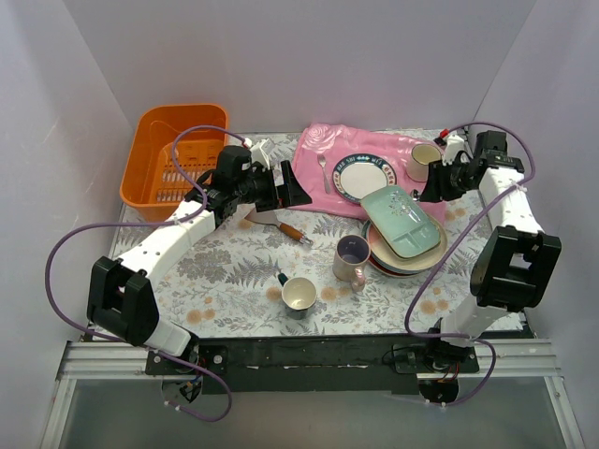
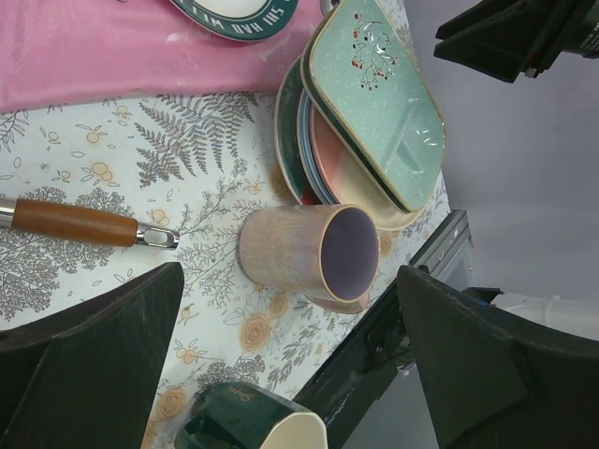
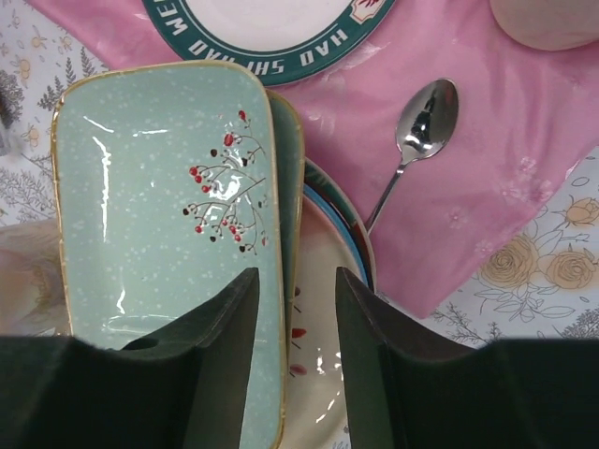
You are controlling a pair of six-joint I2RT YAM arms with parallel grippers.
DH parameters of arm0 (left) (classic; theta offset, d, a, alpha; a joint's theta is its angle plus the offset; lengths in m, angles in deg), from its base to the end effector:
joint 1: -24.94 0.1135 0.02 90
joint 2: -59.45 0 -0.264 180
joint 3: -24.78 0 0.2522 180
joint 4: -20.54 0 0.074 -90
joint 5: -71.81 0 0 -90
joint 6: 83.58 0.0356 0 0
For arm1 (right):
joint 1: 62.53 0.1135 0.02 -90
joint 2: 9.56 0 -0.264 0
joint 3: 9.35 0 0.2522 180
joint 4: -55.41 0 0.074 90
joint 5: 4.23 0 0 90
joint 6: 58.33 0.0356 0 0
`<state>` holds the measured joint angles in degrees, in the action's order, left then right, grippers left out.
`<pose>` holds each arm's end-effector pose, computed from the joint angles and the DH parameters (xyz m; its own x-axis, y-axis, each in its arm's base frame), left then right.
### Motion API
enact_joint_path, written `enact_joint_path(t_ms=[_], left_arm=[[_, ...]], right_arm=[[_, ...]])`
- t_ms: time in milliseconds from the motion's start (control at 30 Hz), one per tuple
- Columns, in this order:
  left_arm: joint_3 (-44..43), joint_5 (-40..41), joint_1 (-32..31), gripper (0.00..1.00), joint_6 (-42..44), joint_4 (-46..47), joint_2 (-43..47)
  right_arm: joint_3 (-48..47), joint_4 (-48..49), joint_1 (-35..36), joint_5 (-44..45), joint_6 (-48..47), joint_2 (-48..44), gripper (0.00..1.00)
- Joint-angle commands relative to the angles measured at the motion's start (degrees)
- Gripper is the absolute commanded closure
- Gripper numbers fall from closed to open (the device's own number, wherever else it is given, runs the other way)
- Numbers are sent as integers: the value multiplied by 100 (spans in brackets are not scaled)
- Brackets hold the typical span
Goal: Place the mixed dishes into the plastic bin
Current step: Pick up the plate at the center of the board.
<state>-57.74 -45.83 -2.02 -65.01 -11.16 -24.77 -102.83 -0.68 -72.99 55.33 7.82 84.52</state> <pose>0.2899 -0.1660 0.3106 -0.8642 -0.5026 -0.0238 -0.2273 0.4321 -0.8727 0.3459 -0.0455 0.2867 -0.7043 -0.2245 -0.6735 -0.4394 0.8830 0.1652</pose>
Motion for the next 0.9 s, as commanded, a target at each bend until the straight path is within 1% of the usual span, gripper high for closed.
enact_joint_path(t_ms=[0, 100, 233, 533, 700, 867], left_arm=[[-130, -22, -29, 2, -54, -8, -32], [-121, 4, -29, 2, -81, 0, -41], [-95, 30, -29, 2, -107, -8, -33], [-95, 13, -37, 2, -107, 0, -59], [-130, 4, -37, 2, -107, -17, -94], [-121, -5, -37, 2, -125, -17, -94]], right_arm=[[-447, -47, -26, 73, 101, 241, 55], [-570, -126, -26, 3, 31, 426, 58], [-641, -294, -18, -190, -49, 567, 59], [-553, -478, 35, -524, -207, 585, 58], [-474, -496, 79, -455, -260, 637, 57], [-456, -487, 105, -367, -260, 699, 60]])
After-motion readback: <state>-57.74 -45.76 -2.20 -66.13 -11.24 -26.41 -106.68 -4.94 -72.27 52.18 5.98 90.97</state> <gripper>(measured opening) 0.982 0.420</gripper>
